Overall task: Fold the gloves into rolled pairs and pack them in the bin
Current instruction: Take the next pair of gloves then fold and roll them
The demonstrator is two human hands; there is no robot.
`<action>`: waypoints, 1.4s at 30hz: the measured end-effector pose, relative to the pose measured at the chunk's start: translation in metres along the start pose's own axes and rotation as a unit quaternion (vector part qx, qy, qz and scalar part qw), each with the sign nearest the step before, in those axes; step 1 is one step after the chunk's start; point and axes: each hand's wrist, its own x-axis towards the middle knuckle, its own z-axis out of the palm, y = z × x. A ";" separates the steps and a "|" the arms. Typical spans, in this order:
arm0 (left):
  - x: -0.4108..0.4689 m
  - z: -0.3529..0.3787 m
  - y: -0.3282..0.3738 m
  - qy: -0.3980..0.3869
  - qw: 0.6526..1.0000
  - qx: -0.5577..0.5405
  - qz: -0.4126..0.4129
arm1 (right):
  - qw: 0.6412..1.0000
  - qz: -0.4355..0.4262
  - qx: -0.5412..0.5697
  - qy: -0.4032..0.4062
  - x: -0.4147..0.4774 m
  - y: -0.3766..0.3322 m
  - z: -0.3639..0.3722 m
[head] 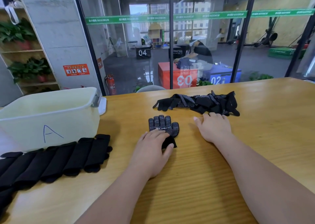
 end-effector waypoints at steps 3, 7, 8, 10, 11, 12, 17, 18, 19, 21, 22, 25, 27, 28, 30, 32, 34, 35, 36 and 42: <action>-0.002 -0.002 0.001 0.009 1.000 0.003 0.004 | 0.998 -0.028 -0.041 0.043 -0.012 -0.004 -0.007; -0.003 -0.001 0.002 0.015 1.000 -0.004 0.006 | 0.993 -0.064 -0.023 0.101 -0.034 -0.011 -0.014; -0.003 -0.002 0.003 0.016 1.000 -0.006 0.005 | 0.990 -0.078 -0.001 0.115 -0.038 -0.012 -0.014; -0.003 -0.003 0.005 0.018 1.000 -0.007 0.002 | 0.983 -0.101 0.061 0.137 -0.047 -0.013 -0.014; -0.003 -0.004 0.006 0.018 1.000 -0.005 0.001 | 0.980 -0.104 0.084 0.148 -0.051 -0.012 -0.015; -0.004 -0.006 0.007 0.018 1.000 -0.001 0.001 | 0.979 -0.101 0.090 0.155 -0.054 -0.010 -0.015; -0.005 -0.008 0.009 0.002 1.000 0.014 -0.022 | 0.995 -0.031 0.033 0.090 -0.074 -0.001 -0.019; -0.005 -0.007 0.008 -0.001 0.999 0.020 -0.024 | 0.995 -0.036 0.024 0.092 -0.079 -0.001 -0.020; -0.005 -0.007 0.008 -0.002 0.999 0.026 -0.025 | 0.994 -0.042 0.029 0.094 -0.085 -0.002 -0.021; -0.003 -0.009 0.008 -0.013 0.999 0.041 -0.022 | 0.992 -0.051 0.063 0.098 -0.098 -0.005 -0.023; -0.003 -0.010 0.009 -0.020 0.998 0.052 -0.019 | 0.990 -0.060 0.081 0.100 -0.104 -0.006 -0.024; -0.006 -0.017 0.012 -0.044 0.996 0.077 -0.017 | 0.986 -0.090 0.108 0.090 -0.123 -0.008 -0.031; -0.012 -0.022 0.012 -0.058 0.995 0.083 -0.022 | 0.985 -0.111 0.105 0.077 -0.134 -0.011 -0.039; -0.016 -0.024 0.011 -0.063 0.994 0.085 -0.024 | 0.984 -0.123 0.105 0.073 -0.139 -0.012 -0.042; -0.027 -0.027 0.007 -0.063 0.994 0.085 -0.024 | 0.982 -0.137 0.122 0.054 -0.145 -0.014 -0.048; -0.041 -0.030 0.003 -0.055 0.995 0.076 -0.021 | 0.976 -0.129 0.177 0.009 -0.149 -0.018 -0.059; -0.055 -0.034 0.000 -0.045 0.996 0.068 -0.018 | 0.962 -0.113 0.249 -0.022 -0.148 -0.023 -0.081; -0.061 -0.036 0.000 -0.039 0.997 0.065 -0.018 | 0.953 -0.104 0.282 -0.022 -0.147 -0.025 -0.095; -0.068 -0.036 -0.002 -0.033 0.997 0.062 -0.021 | 0.943 -0.092 0.320 -0.021 -0.145 -0.027 -0.111; -0.101 -0.038 -0.006 0.033 0.998 0.041 -0.022 | 0.861 -0.057 0.500 -0.066 -0.125 -0.040 -0.189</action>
